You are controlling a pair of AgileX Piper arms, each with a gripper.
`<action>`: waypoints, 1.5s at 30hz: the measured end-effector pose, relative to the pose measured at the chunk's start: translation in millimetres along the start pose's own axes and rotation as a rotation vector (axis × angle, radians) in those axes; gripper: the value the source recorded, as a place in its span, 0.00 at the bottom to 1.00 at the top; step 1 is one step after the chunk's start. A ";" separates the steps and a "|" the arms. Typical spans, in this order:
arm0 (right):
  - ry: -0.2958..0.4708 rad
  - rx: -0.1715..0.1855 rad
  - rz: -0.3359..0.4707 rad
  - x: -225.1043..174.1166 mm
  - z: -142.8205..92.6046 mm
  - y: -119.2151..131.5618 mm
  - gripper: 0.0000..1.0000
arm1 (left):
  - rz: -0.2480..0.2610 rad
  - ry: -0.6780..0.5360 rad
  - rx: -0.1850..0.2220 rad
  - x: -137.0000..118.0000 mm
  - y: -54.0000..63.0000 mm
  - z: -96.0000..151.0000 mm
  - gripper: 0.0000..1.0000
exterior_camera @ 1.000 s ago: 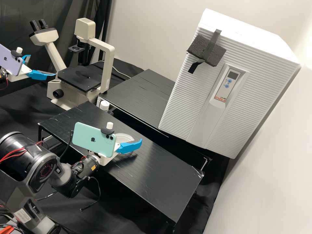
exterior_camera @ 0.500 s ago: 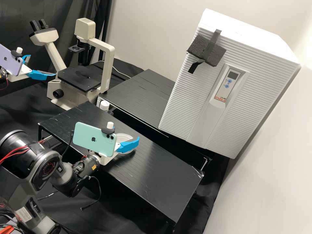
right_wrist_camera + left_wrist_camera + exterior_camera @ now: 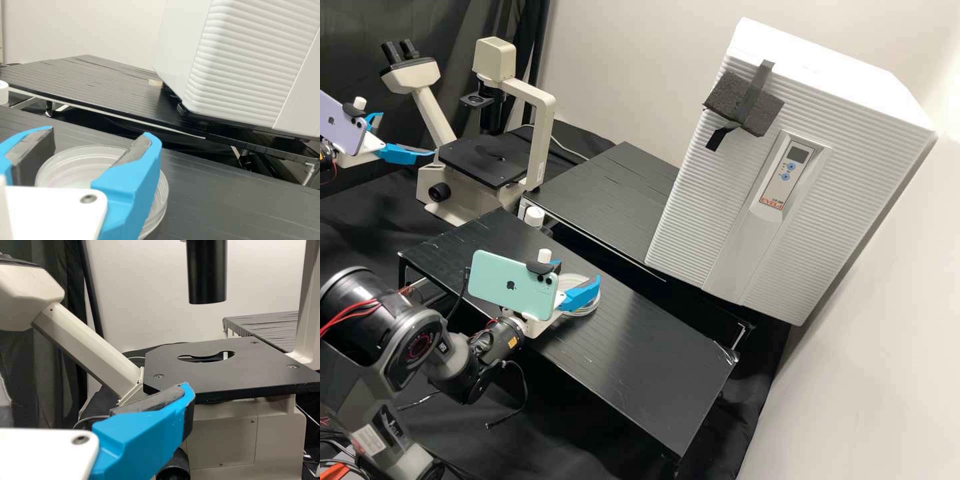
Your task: Open the petri dish lid.
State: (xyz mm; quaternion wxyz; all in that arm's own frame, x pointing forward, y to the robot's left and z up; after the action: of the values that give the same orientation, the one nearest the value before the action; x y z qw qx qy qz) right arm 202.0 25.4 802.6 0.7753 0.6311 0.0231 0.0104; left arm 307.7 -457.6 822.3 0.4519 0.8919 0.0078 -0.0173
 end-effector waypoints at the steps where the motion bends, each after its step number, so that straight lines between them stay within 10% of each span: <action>1: 0.000 0.000 0.000 0.0 0.0 0.0 0.00 | 0.000 0.000 0.000 0.0 0.0 0.0 1.00; 11: 0.004 0.000 -0.002 0.0 -0.4 -0.2 0.00 | 0.000 0.000 0.000 0.0 0.0 0.0 1.00; 12: 0.004 0.000 -0.002 0.0 -0.4 -0.2 1.00 | 0.000 0.000 0.000 0.0 0.0 0.0 1.00; 30: 0.049 0.091 0.055 -4.0 -1.4 8.0 1.00 | 0.000 0.000 0.000 0.0 0.0 0.0 1.00; 45: 0.026 0.097 0.034 -1.7 2.9 3.1 1.00 | 0.000 0.000 0.000 0.0 0.0 0.0 1.00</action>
State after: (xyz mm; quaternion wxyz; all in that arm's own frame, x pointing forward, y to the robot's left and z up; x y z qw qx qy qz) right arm 200.5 23.1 806.3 0.7430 0.6682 0.0229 0.0307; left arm 307.7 -457.6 822.3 0.4519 0.8919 0.0078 -0.0173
